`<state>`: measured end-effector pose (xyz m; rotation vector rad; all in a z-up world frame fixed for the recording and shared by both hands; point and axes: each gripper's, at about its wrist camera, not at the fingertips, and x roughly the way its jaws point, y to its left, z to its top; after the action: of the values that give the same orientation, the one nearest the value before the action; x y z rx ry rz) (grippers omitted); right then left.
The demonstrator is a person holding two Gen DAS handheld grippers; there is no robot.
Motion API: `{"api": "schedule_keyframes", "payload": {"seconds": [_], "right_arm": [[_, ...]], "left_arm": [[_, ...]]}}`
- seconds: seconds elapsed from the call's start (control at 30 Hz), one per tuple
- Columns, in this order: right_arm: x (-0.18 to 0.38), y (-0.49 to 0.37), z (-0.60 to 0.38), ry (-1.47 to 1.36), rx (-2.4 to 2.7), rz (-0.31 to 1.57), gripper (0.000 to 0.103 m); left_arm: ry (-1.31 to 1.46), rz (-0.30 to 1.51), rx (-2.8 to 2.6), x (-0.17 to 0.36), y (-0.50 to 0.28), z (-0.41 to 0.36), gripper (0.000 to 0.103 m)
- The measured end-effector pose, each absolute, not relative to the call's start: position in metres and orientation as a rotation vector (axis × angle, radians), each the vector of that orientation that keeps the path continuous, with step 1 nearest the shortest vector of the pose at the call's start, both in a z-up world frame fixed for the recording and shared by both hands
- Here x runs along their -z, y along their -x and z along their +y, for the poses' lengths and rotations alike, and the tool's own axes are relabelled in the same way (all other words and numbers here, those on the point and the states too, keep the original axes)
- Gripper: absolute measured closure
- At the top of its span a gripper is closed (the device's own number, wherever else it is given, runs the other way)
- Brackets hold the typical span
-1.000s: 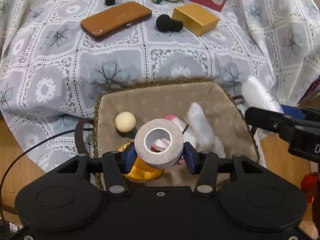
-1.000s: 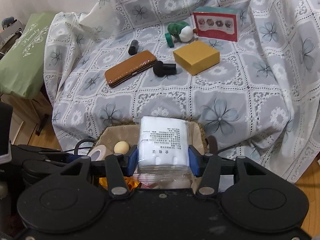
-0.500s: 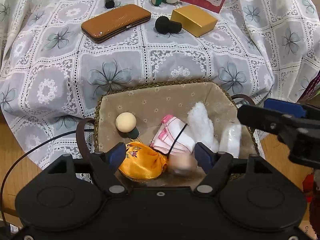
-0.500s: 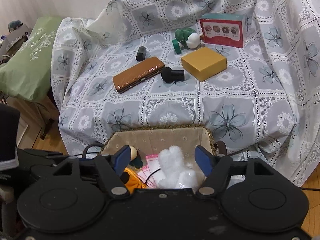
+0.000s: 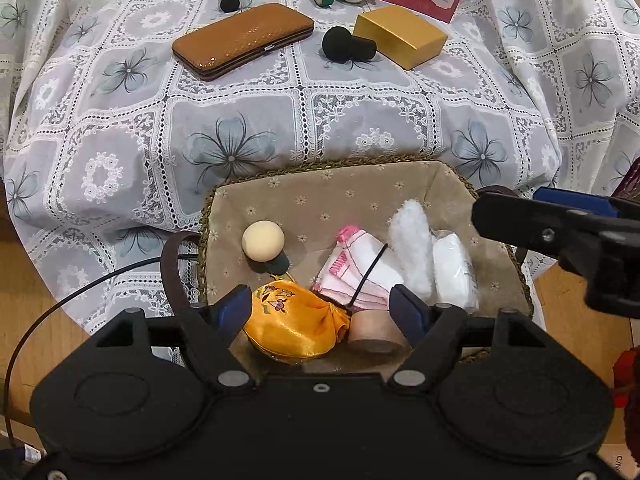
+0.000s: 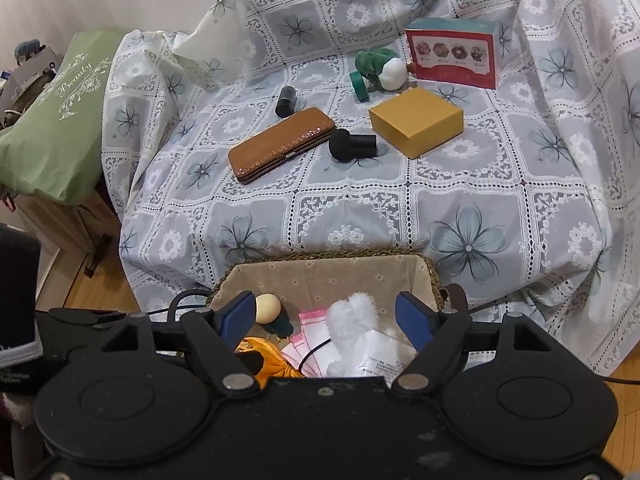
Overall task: Organize soft objects
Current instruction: 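Open left tool to drop the tape while right tool drops the white pack into basket, then move both open tools from the basket toward the yellow box and brown case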
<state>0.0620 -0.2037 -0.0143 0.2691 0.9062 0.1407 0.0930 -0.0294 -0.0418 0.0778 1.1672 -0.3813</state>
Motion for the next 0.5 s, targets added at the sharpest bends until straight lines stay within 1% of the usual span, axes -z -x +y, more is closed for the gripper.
{"api": "schedule_keyframes", "payload": {"seconds": [0.27,0.5], "right_arm": [[0.022,-0.075,-0.206,-0.31,-0.117,0.941,0.029],[0.02,-0.082,-0.199,-0.261,-0.077,0.881,0.029]], "left_arm": [[-0.096,1.153,0.366,0.043,-0.095,-0.03,0.032],[-0.095,1.148,0.358,0.045,-0.1,-0.029,0.032]]}}
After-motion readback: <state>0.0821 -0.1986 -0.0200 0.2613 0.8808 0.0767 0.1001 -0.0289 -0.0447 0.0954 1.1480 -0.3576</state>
